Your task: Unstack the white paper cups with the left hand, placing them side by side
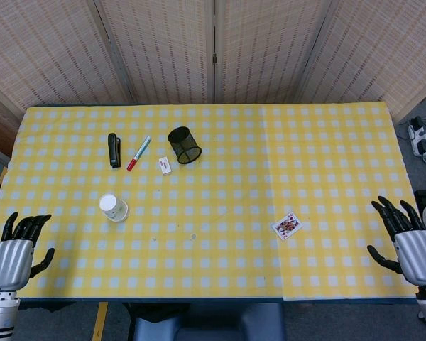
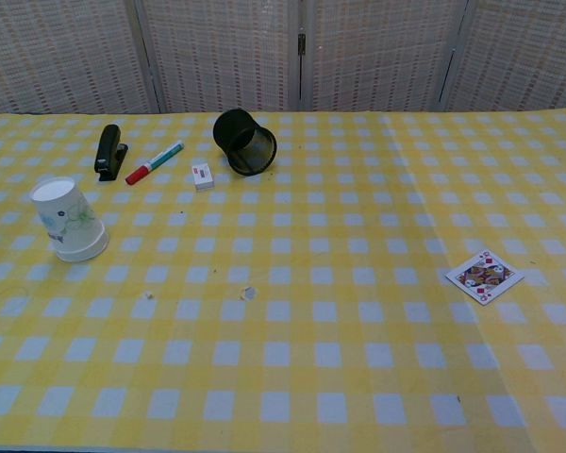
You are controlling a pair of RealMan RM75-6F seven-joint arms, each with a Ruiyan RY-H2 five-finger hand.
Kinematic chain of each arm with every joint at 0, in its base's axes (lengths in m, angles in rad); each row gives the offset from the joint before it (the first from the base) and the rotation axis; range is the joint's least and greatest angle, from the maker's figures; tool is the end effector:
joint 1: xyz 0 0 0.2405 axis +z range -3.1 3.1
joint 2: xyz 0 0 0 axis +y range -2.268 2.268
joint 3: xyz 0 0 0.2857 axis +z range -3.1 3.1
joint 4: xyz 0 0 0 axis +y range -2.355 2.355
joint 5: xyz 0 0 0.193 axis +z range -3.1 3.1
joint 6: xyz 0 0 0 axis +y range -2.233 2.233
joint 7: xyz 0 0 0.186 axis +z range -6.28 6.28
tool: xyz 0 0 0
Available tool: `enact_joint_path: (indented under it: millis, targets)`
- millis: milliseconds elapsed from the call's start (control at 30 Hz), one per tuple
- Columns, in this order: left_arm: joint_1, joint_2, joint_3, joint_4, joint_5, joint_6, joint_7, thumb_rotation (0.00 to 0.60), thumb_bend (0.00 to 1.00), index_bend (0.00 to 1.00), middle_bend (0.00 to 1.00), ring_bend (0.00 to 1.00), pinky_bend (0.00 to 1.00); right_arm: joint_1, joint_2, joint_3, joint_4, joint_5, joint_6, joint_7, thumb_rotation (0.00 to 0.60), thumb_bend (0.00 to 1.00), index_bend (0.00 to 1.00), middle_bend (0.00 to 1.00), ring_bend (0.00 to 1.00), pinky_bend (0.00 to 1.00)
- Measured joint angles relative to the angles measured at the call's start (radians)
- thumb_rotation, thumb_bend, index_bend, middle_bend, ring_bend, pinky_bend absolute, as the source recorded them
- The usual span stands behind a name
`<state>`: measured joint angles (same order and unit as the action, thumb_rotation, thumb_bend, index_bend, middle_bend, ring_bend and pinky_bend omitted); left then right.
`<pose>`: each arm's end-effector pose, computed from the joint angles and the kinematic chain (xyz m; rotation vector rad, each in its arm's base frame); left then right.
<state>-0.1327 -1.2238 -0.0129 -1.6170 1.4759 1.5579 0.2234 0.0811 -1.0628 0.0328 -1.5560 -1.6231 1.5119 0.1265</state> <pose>-0.3147 0.2313 0.1585 -1.4086 -0.7754 -0.8583 -0.3234 -0.2189 0.2033 1.4774 -0.8656 0.9780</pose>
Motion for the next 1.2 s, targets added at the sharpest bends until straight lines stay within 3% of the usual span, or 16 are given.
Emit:
enact_joint_path:
  millis: [400,667,900,1033,1200]
  targets:
    - [-0.001,0.005,-0.008,-0.003,0.019,-0.021,-0.004,0.6,0.38,0.23,0.24,0.19,0.07,0.012,0.009,-0.003,-0.028,0.01,-0.021,-0.018,0.6,0.31,0.07,0.08,0.18,0.06]
    - [-0.067,0.023,-0.033,-0.02,0.048,-0.096,-0.014,0.6,0.39,0.26,0.24,0.2,0.08,0.007,0.032,0.01,-0.05,0.017,0.004,-0.042,0.6,0.31,0.07,0.08,0.18,0.06]
    - [-0.176,0.041,-0.067,-0.027,0.045,-0.258,-0.012,0.6,0.39,0.22,0.2,0.16,0.07,0.007,0.043,0.014,-0.069,0.039,-0.008,-0.063,0.6,0.31,0.07,0.07,0.18,0.06]
    - [-0.252,0.049,-0.09,-0.026,-0.013,-0.401,0.002,0.6,0.38,0.17,0.1,0.06,0.04,0.008,0.046,0.015,-0.074,0.043,-0.009,-0.067,0.6,0.31,0.07,0.07,0.18,0.06]
    - [-0.35,0.043,-0.122,0.002,-0.115,-0.552,0.021,0.6,0.38,0.15,0.06,0.03,0.03,0.008,0.048,0.016,-0.076,0.051,-0.014,-0.07,0.6,0.31,0.07,0.07,0.18,0.06]
